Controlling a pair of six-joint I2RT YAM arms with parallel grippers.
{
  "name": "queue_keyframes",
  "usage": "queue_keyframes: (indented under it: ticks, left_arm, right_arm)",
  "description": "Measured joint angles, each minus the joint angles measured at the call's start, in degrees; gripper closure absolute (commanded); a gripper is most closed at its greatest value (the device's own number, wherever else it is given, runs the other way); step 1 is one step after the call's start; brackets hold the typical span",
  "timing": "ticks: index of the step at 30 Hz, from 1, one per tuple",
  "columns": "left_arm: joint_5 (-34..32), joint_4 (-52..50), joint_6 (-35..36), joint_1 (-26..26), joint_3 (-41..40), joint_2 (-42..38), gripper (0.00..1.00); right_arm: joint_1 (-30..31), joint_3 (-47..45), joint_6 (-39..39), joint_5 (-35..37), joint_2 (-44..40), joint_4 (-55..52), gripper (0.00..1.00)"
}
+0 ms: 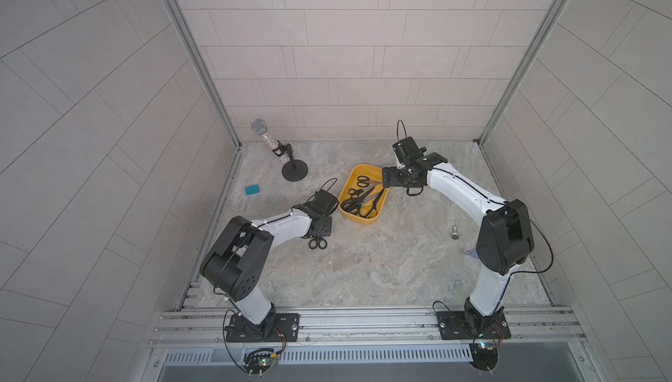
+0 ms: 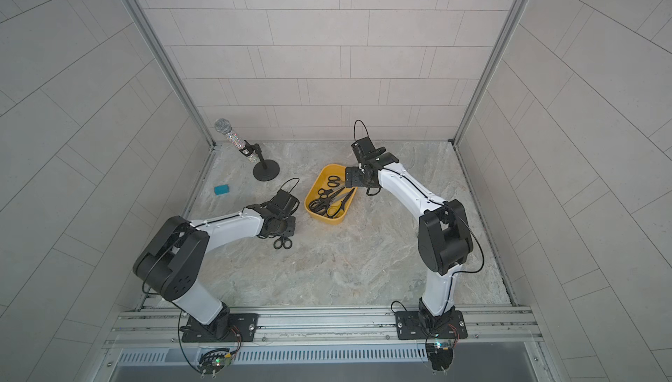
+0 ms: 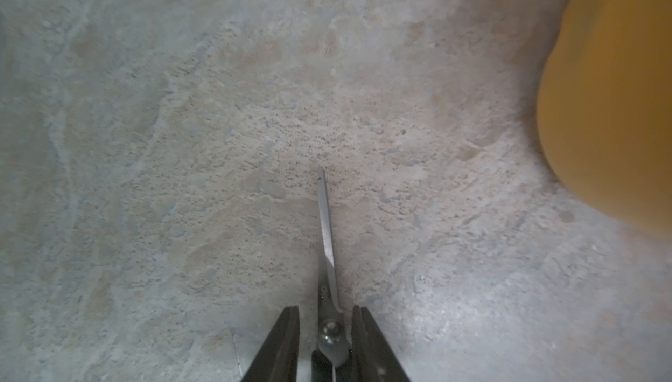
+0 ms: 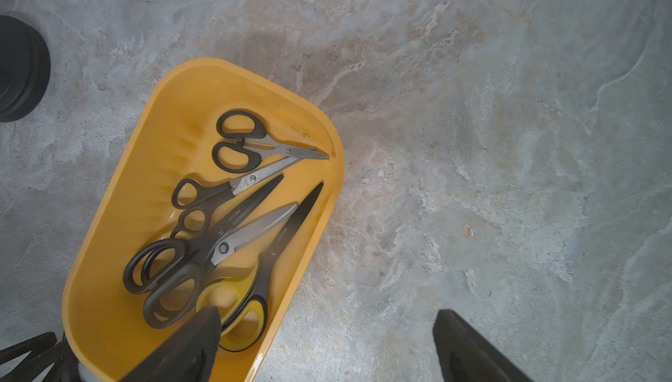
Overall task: Take the scissors out of the storage box
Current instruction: Adjust the storage box at the center of the board.
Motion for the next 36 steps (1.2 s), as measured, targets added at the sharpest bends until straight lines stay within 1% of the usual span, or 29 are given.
queue_keyframes:
  ticks: [2, 5, 8, 12, 14, 19, 23, 25, 28, 30, 33, 36]
  left_arm:
    - [-0.09, -0.68, 0.57, 0.00, 0.59, -0.33, 0.65]
    - [-0.22, -2.56, 1.31, 0.11, 2.86, -2.05, 0.61]
    - [0.04, -4.57, 1.42, 0.11, 8.00, -3.87, 0.59]
    - [1.20, -4.76, 0.28, 0.11, 15.23, -3.72, 0.58]
    - [1.79, -4.90, -0.07, 0.11, 17.84, -2.34, 0.58]
    - [2.89, -5.42, -0.11, 0.11, 24.15, 5.51, 0.56]
    - [3.80, -6.69, -0.15, 0.11, 29.09, 11.63, 0.56]
    - [4.00, -7.43, -0.20, 0.11, 30.86, 13.33, 0.56]
    - [4.04, -7.96, -0.24, 0.11, 31.56, 13.33, 0.56]
    - [4.09, -8.31, -0.15, 0.11, 31.58, 12.72, 0.56]
    - [4.39, -8.94, 0.04, 0.11, 31.80, 12.22, 0.58]
    - [4.83, -9.51, 0.04, 0.11, 31.78, 11.76, 0.60]
  right_arm:
    - [0.00, 0.39, -0.22, 0.07, 0.00, -0.44, 0.03]
    - [-0.09, 1.36, -0.63, 0.24, 0.00, -0.52, 0.03]
    - [-0.22, 1.99, -0.85, 0.57, 0.00, -0.50, 0.03]
    - [-0.44, 2.08, -0.81, 1.22, 0.00, -0.52, 0.03]
    - [-0.70, 2.08, -0.55, 1.40, 0.00, -0.52, 0.03]
    - [-1.40, 2.08, 0.74, 1.44, 0.00, -0.66, 0.05]
    - [-1.70, 1.40, 3.54, -0.17, 0.00, -0.44, 0.15]
    - [-1.70, -0.20, 5.70, -1.77, 0.00, 0.59, 0.19]
    - [-1.44, -3.63, 8.96, -3.67, 0.04, 2.29, 0.28]
    - [-1.25, -5.20, 10.91, -4.61, 0.44, 2.71, 0.36]
    - [-0.94, -6.56, 12.92, -5.75, 1.68, 4.20, 0.45]
    - [-0.74, -7.52, 14.25, -6.73, 2.80, 5.84, 0.47]
